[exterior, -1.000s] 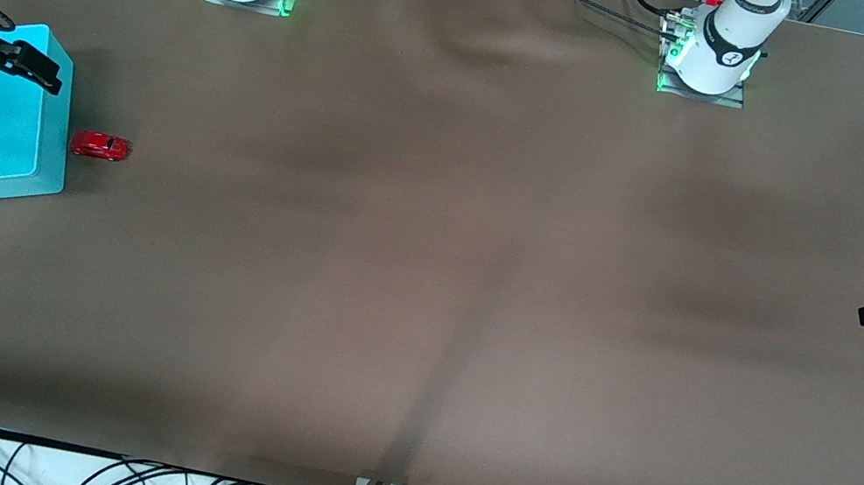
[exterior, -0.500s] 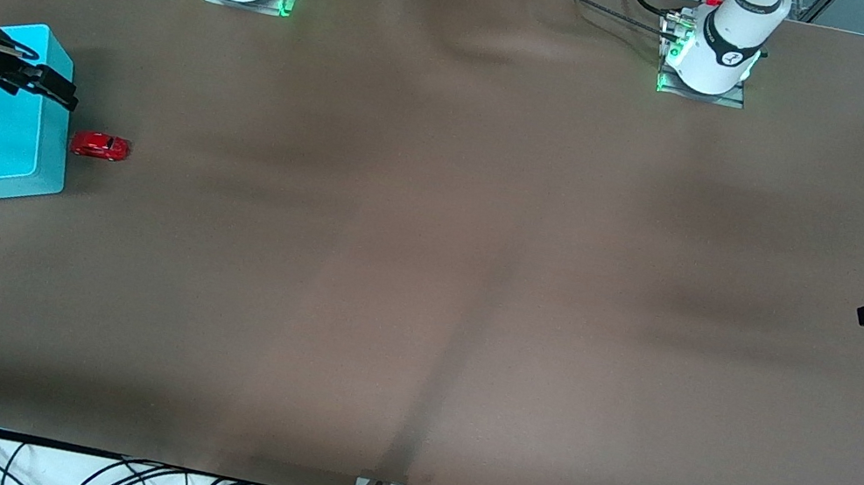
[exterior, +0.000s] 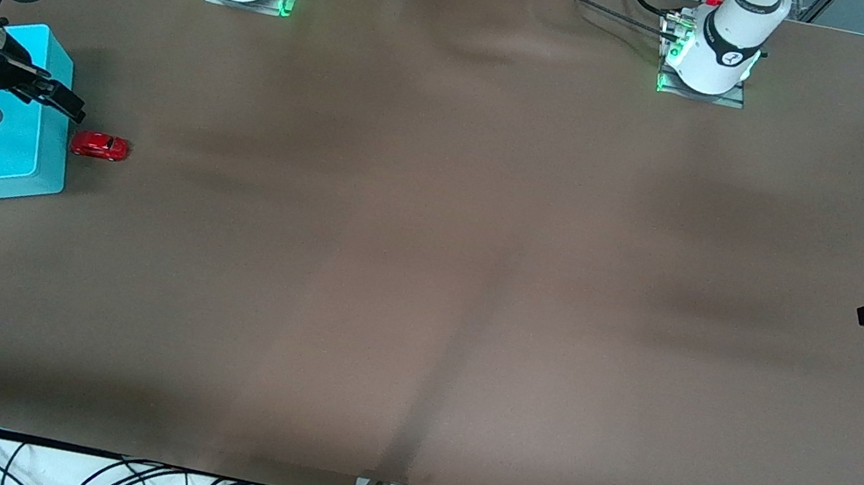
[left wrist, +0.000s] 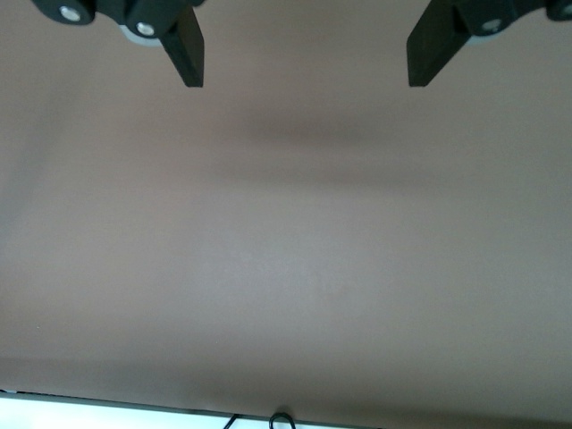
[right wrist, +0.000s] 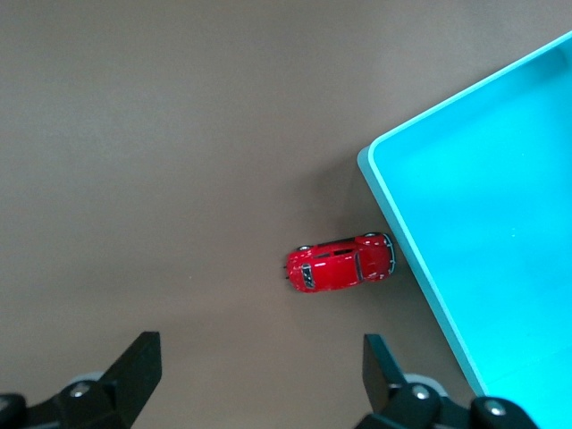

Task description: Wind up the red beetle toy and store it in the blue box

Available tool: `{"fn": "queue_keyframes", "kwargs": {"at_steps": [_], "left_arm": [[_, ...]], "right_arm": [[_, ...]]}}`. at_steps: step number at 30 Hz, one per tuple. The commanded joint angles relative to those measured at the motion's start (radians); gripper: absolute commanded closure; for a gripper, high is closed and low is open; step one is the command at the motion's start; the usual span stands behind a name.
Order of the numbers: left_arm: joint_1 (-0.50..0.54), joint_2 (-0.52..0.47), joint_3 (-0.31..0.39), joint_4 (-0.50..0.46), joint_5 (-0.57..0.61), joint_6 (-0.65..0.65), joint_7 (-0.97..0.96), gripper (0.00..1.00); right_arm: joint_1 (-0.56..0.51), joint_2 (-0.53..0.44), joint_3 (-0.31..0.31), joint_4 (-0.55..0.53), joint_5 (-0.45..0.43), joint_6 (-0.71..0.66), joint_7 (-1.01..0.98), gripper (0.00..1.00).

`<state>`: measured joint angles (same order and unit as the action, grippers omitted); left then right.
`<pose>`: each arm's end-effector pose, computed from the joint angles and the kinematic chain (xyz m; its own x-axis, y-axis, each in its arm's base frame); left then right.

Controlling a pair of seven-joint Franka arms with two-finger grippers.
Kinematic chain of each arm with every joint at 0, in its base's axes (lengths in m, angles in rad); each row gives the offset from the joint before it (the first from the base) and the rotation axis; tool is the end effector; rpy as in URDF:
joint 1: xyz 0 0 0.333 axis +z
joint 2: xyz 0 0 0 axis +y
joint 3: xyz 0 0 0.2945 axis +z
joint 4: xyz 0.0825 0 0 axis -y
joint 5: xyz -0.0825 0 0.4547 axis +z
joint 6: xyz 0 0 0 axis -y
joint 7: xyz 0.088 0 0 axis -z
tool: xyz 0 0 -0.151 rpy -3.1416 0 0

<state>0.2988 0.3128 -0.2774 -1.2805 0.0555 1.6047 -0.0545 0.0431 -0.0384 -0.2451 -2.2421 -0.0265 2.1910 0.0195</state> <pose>0.7120 0.0482 0.5170 0.9958 0.0886 0.0211 0.0880 -0.9957 0.0301 0.5607 -0.1161 0.2753 0.9788 -0.2043 -0.0136 -0.2042 -0.9789 0.0123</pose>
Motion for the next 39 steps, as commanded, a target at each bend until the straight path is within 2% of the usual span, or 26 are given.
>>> {"fn": "queue_keyframes", "kwargs": {"at_steps": [1, 8, 15, 39], "left_arm": [[-0.006, -0.003, 0.004, 0.001, 0.014, -0.003, 0.018, 0.00], [-0.004, -0.004, 0.004, 0.000, 0.014, -0.003, 0.019, 0.00], [-0.004, -0.004, 0.004, 0.000, 0.009, -0.005, 0.022, 0.00], [-0.006, -0.004, 0.001, 0.000, 0.007, -0.005, 0.021, 0.00]], "right_arm": [[0.000, -0.032, -0.005, -0.070, -0.015, 0.078, 0.031, 0.00], [0.000, -0.017, -0.017, -0.123, -0.016, 0.182, 0.063, 0.00], [0.000, 0.002, -0.017, -0.131, -0.021, 0.199, 0.163, 0.00], [-0.002, 0.143, -0.033, -0.131, -0.023, 0.349, 0.625, 0.00]]}}
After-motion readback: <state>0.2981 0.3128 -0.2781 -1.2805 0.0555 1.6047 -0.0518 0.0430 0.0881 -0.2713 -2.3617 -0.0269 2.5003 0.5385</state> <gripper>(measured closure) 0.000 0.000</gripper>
